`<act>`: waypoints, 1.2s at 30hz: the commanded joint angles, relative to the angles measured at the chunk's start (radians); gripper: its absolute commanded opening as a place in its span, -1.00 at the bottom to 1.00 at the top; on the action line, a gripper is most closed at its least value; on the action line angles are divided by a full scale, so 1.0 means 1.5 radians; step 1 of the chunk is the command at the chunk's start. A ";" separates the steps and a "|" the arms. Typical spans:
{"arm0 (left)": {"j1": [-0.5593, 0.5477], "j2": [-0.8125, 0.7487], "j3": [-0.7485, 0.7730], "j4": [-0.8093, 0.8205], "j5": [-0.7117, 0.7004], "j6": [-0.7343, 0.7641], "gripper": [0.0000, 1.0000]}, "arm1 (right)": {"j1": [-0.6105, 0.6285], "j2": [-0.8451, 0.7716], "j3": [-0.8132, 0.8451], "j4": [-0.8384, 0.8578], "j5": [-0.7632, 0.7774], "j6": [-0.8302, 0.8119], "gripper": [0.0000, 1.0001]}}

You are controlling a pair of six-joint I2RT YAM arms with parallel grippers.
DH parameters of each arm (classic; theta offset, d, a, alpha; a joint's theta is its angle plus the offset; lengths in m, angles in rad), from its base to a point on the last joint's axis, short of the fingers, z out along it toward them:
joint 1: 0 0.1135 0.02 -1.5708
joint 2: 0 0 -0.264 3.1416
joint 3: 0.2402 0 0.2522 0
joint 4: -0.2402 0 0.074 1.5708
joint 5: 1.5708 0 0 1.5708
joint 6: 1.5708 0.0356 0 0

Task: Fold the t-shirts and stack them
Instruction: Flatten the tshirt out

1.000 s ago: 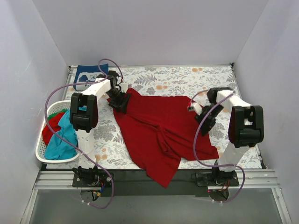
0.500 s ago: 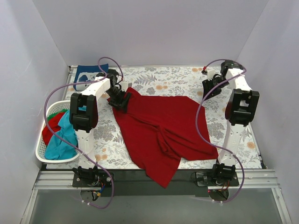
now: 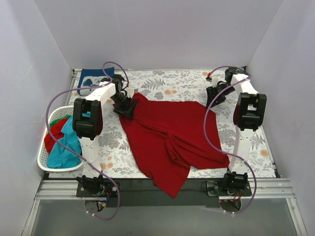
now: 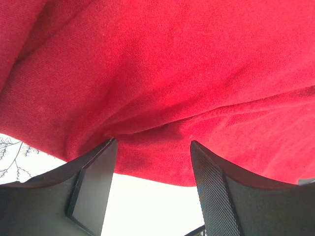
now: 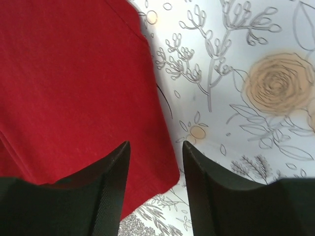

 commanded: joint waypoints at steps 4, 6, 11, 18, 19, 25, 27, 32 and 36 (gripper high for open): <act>0.003 -0.052 -0.004 -0.001 0.012 -0.001 0.20 | 0.021 0.020 -0.003 0.008 -0.025 0.007 -0.16; 0.003 -0.055 -0.009 0.000 0.011 -0.002 0.20 | 0.021 0.018 -0.003 0.009 -0.027 0.008 -0.46; 0.003 -0.067 -0.026 0.010 0.011 -0.001 0.20 | 0.029 -0.030 -0.022 0.012 -0.040 -0.007 -0.97; 0.003 -0.090 -0.060 0.029 0.017 -0.003 0.20 | 0.096 -0.163 -0.138 0.050 -0.040 -0.024 -0.97; 0.003 -0.094 -0.067 0.030 0.016 -0.004 0.19 | 0.123 -0.199 -0.162 0.079 -0.011 -0.024 -0.97; 0.003 -0.108 -0.089 0.034 0.013 0.000 0.20 | 0.252 -0.304 -0.360 0.090 0.058 -0.070 -0.63; 0.003 -0.111 -0.091 0.032 0.012 0.003 0.20 | 0.267 -0.329 -0.400 0.082 0.052 -0.086 -0.29; 0.003 -0.107 -0.082 0.026 0.017 0.001 0.20 | 0.224 -0.332 -0.344 0.067 0.008 -0.051 -0.01; 0.003 -0.092 -0.062 0.020 0.022 0.000 0.20 | 0.190 -0.270 -0.255 0.064 -0.004 0.014 -0.02</act>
